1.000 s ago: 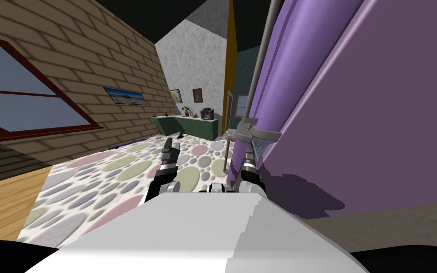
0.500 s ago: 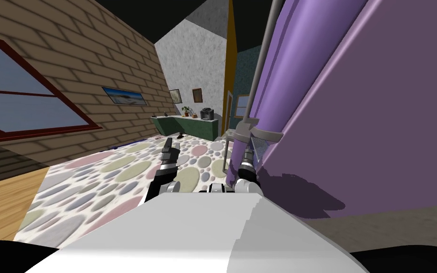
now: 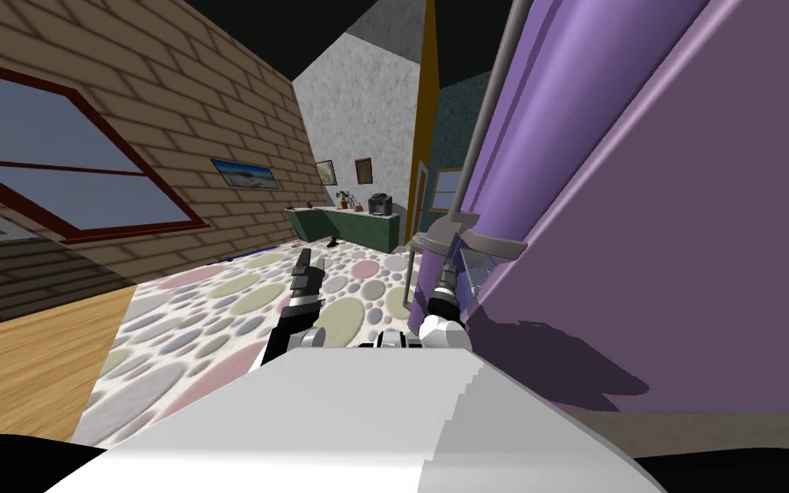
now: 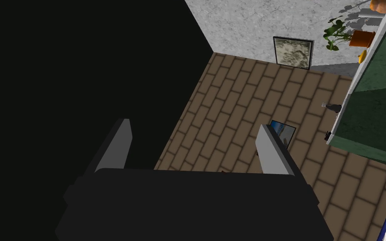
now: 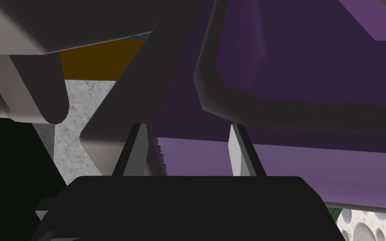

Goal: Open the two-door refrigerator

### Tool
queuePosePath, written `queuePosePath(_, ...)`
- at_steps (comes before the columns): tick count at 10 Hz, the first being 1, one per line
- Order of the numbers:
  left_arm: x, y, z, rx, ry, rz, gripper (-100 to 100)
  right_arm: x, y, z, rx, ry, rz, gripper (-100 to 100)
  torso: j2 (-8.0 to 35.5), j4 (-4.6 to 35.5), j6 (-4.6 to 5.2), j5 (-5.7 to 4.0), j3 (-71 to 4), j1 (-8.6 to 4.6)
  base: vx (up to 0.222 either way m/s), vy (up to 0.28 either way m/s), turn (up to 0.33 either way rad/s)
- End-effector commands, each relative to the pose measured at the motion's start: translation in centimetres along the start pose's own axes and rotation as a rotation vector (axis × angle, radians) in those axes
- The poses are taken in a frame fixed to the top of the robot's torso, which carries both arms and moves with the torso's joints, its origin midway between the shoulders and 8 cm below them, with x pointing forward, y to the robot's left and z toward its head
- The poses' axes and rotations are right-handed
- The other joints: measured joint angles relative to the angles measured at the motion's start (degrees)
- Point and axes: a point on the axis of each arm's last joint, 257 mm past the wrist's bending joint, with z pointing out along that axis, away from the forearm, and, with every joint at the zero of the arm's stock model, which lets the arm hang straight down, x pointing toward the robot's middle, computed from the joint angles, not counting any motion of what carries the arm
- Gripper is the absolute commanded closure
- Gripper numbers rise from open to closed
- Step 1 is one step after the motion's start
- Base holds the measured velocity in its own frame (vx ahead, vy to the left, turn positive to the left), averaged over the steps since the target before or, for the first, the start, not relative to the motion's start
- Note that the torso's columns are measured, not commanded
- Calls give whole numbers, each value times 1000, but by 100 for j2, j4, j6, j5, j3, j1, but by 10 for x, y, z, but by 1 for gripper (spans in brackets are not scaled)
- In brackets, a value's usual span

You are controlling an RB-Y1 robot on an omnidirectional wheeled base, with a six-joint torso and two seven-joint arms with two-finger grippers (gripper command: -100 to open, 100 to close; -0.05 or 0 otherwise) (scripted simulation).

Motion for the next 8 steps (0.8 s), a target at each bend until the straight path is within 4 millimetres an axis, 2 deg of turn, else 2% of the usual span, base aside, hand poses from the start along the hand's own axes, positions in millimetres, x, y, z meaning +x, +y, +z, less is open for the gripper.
queuePosePath(1,0,0,0,0,0,0,0,14,8,12,-7,53,-28,-100,-6,-3,5,-3,-2,-6,-60,-24,103)
queuePosePath(3,0,0,0,0,0,0,0,24,6,27,3,100,-44,-100,-32,-11,3,-3,-20,-3,-68,-19,244)
queuePosePath(4,0,0,0,0,0,0,0,25,7,26,2,104,-44,-100,-38,-11,1,-3,-25,-5,-49,-15,101)
queuePosePath(8,0,0,0,0,0,0,0,43,3,48,12,186,-63,-100,-37,-10,19,-11,-24,-33,-55,-5,177)
